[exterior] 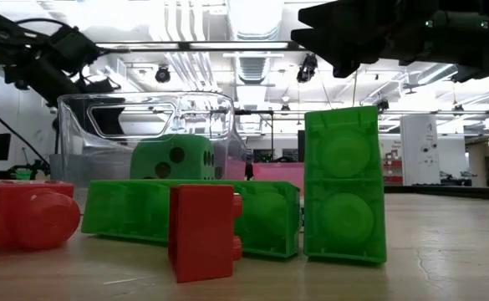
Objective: Pick & Place Toys
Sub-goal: Put the white deck of cards into the black bin
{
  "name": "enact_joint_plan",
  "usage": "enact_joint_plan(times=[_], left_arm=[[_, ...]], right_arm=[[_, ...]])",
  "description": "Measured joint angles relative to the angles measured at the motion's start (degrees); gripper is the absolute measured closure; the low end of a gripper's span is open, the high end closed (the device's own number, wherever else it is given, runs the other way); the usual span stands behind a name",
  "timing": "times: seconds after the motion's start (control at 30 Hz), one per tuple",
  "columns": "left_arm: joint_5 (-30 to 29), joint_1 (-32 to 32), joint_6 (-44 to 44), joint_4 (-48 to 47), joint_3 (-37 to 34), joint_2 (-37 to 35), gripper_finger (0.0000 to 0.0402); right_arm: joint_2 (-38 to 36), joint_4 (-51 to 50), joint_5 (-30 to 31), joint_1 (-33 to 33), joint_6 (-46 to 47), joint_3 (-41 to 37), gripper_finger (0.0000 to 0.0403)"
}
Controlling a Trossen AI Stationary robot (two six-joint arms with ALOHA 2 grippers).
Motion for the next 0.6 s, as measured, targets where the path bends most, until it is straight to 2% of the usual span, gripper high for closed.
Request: enact_joint_plan(times=[0.07,0.17,0.37,0.43,0.6], left_arm=[[1.4,-0.1,0.1,0.1,0.0,-1.8,0.0091],[6.8,-0.1,0.5,0.8,0.0,-4.8,0.009],[29.0,-0.9,1.3,8.2,-2.5,-9.5,0.0089],[34.1,-2.0,0.4,12.0,-4.2,-10.1,0.0089],[35.8,-6.9,0.0,16.1,-7.2,-10.0,0.0089]], right_arm=[[0.0,0.0,0.0,0.0,0.0,0.0,0.0169],[0.0,-0.1,0.0,0.0,0.0,0.0,0.0169],[0.0,-0.4,0.0,0.0,0.0,0.0,0.0169],[0.0,-0.6,0.0,0.0,0.0,0.0,0.0169],[0.0,-3.0,0.2,0.0,2.5,0.0,0.0169]])
